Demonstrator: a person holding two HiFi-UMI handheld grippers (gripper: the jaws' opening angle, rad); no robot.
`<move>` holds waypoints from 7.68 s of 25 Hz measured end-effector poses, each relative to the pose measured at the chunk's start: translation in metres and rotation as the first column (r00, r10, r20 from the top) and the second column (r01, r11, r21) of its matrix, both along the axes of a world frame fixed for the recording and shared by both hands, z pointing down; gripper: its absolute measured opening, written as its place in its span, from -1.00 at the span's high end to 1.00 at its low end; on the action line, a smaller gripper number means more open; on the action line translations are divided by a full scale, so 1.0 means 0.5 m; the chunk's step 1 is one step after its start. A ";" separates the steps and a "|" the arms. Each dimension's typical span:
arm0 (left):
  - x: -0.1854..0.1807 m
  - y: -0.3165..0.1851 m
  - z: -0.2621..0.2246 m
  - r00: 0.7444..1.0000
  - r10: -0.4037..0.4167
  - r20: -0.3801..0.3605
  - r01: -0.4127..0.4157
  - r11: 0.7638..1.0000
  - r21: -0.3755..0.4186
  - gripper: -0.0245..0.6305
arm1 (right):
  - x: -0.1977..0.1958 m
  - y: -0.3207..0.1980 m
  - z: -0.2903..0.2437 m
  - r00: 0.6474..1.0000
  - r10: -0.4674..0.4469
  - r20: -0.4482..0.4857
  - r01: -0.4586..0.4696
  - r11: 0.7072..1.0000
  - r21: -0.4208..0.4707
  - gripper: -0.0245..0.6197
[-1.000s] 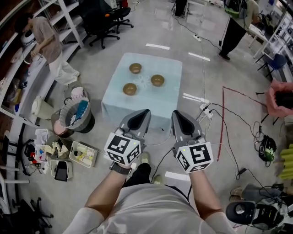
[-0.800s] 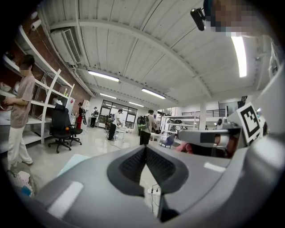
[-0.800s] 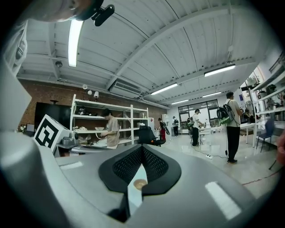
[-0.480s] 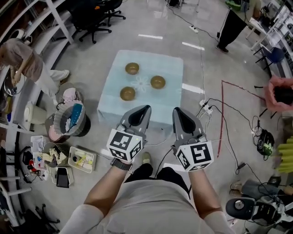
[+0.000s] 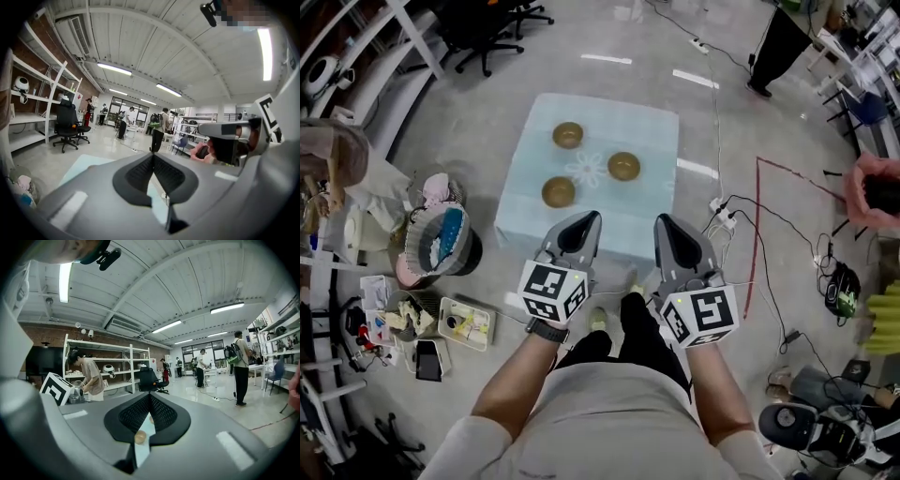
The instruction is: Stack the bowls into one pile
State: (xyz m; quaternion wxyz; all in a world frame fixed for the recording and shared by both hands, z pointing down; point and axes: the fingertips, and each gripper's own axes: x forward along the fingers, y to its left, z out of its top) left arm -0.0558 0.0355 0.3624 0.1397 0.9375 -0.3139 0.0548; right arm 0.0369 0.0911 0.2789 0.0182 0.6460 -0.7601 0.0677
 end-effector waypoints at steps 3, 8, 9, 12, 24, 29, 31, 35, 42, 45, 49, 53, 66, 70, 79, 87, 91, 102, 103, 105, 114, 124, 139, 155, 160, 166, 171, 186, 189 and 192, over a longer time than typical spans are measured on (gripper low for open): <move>0.005 -0.032 0.024 0.999 -0.030 0.023 0.030 0.999 -0.012 0.91 | 0.008 -0.038 0.009 1.000 -0.030 0.008 0.030 1.000 -0.005 0.92; 0.008 -0.087 0.063 0.993 -0.100 0.066 0.102 0.994 -0.033 0.91 | 0.033 -0.103 0.024 0.996 -0.090 0.014 0.091 0.996 -0.023 0.92; 0.008 -0.101 0.073 0.991 -0.115 0.073 0.118 0.992 -0.041 0.91 | 0.037 -0.119 0.031 0.995 -0.103 0.015 0.103 0.994 -0.028 0.92; 0.018 -0.138 0.106 0.984 -0.154 0.088 0.160 0.985 -0.067 0.91 | 0.052 -0.165 0.059 0.989 -0.145 0.021 0.146 0.988 -0.046 0.92; 0.087 -0.218 0.181 0.959 -0.248 0.137 0.263 0.959 -0.106 0.91 | 0.089 -0.282 0.168 0.952 -0.298 0.064 0.304 0.947 -0.108 0.92; 0.056 -0.242 0.229 0.934 -0.314 0.170 0.338 0.930 -0.142 0.91 | 0.063 -0.317 0.213 0.930 -0.356 0.094 0.366 0.921 -0.130 0.92; 0.029 -0.253 0.253 0.921 -0.345 0.179 0.373 0.914 -0.158 0.91 | 0.041 -0.330 0.232 0.921 -0.375 0.100 0.387 0.912 -0.140 0.92; -0.024 -0.278 0.304 0.899 -0.393 0.194 0.427 0.885 -0.186 0.91 | 0.005 -0.363 0.252 0.911 -0.401 0.098 0.411 0.899 -0.150 0.92; -0.087 -0.331 0.394 0.877 -0.431 0.212 0.474 0.849 -0.233 0.90 | -0.040 -0.414 0.305 0.903 -0.420 0.092 0.430 0.884 -0.186 0.92; -0.123 -0.346 0.436 0.859 -0.457 0.231 0.506 0.826 -0.249 0.90 | -0.060 -0.430 0.324 0.896 -0.436 0.085 0.444 0.872 -0.206 0.92; -0.175 -0.356 0.503 0.827 -0.496 0.265 0.558 0.782 -0.277 0.90 | -0.076 -0.447 0.368 0.893 -0.438 0.105 0.450 0.861 -0.235 0.92; -0.212 -0.362 0.564 0.803 -0.515 0.299 0.591 0.750 -0.297 0.89 | -0.089 -0.466 0.397 0.889 -0.446 0.104 0.457 0.852 -0.255 0.92; -0.250 -0.357 0.663 0.769 -0.538 0.345 0.637 0.690 -0.344 0.84 | -0.164 -0.476 0.477 0.857 -0.502 0.115 0.513 0.807 -0.292 0.92; -0.253 -0.353 0.690 0.765 -0.539 0.352 0.643 0.671 -0.370 0.84 | -0.197 -0.473 0.501 0.839 -0.533 0.112 0.540 0.786 -0.301 0.92; -0.265 -0.361 0.754 0.785 -0.511 0.352 0.620 0.628 -0.471 0.84 | -0.246 -0.484 0.521 0.823 -0.557 0.112 0.560 0.762 -0.325 0.92; -0.260 -0.379 0.772 0.788 -0.492 0.369 0.615 0.611 -0.498 0.85 | -0.225 -0.489 0.524 0.837 -0.536 0.108 0.538 0.771 -0.340 0.92; -0.248 -0.394 0.765 0.800 -0.471 0.371 0.600 0.619 -0.507 0.86 | -0.206 -0.498 0.519 0.848 -0.519 0.104 0.521 0.784 -0.339 0.92; -0.096 -0.432 0.663 0.879 -0.362 0.310 0.475 0.712 -0.517 0.86 | -0.090 -0.494 0.459 0.905 -0.415 0.094 0.423 0.850 -0.314 0.92; -0.076 -0.438 0.653 0.887 -0.351 0.301 0.461 0.721 -0.517 0.86 | -0.076 -0.495 0.453 0.911 -0.401 0.092 0.409 0.858 -0.310 0.92; -0.036 -0.452 0.635 0.902 -0.325 0.284 0.429 0.743 -0.514 0.86 | -0.050 -0.494 0.441 0.924 -0.374 0.085 0.381 0.872 -0.306 0.92; 0.158 -0.479 0.604 0.953 -0.189 0.235 0.286 0.812 -0.509 0.86 | 0.077 -0.475 0.418 0.964 -0.256 0.068 0.265 0.917 -0.300 0.92; 0.253 -0.480 0.634 0.962 -0.121 0.245 0.237 0.815 -0.529 0.86 | 0.170 -0.450 0.427 0.984 -0.165 0.069 0.178 0.931 -0.318 0.92; 0.246 -0.499 0.664 0.955 -0.110 0.276 0.243 0.822 -0.515 0.80 | 0.182 -0.475 0.442 0.986 -0.153 0.072 0.168 0.922 -0.349 0.92; 0.146 -0.569 0.638 0.935 -0.266 0.234 0.351 0.784 -0.512 0.80 | 0.113 -0.511 0.435 0.972 -0.221 0.084 0.236 0.916 -0.324 0.92; 0.089 -0.612 0.645 0.910 -0.367 0.195 0.411 0.724 -0.555 0.80 | 0.082 -0.533 0.437 0.969 -0.236 0.076 0.248 0.911 -0.330 0.92; 0.031 -0.663 0.671 0.869 -0.462 0.177 0.467 0.647 -0.602 0.80 | 0.044 -0.565 0.443 0.963 -0.258 0.079 0.270 0.901 -0.340 0.92; -0.018 -0.701 0.701 0.832 -0.530 0.165 0.498 0.581 -0.644 0.80 | 0.007 -0.589 0.457 0.955 -0.283 0.090 0.297 0.898 -0.326 0.92; -0.043 -0.774 0.731 0.809 -0.567 0.155 0.501 0.527 -0.687 0.80 | 0.007 -0.626 0.466 0.963 -0.255 0.090 0.270 0.904 -0.331 0.92; -0.043 -0.787 0.735 0.807 -0.573 0.144 0.494 0.520 -0.697 0.80 | 0.011 -0.627 0.466 0.965 -0.247 0.087 0.262 0.905 -0.334 0.92; -0.043 -0.794 0.742 0.806 -0.569 0.163 0.501 0.507 -0.701 0.80 | 0.020 -0.627 0.467 0.968 -0.236 0.087 0.251 0.906 -0.341 0.92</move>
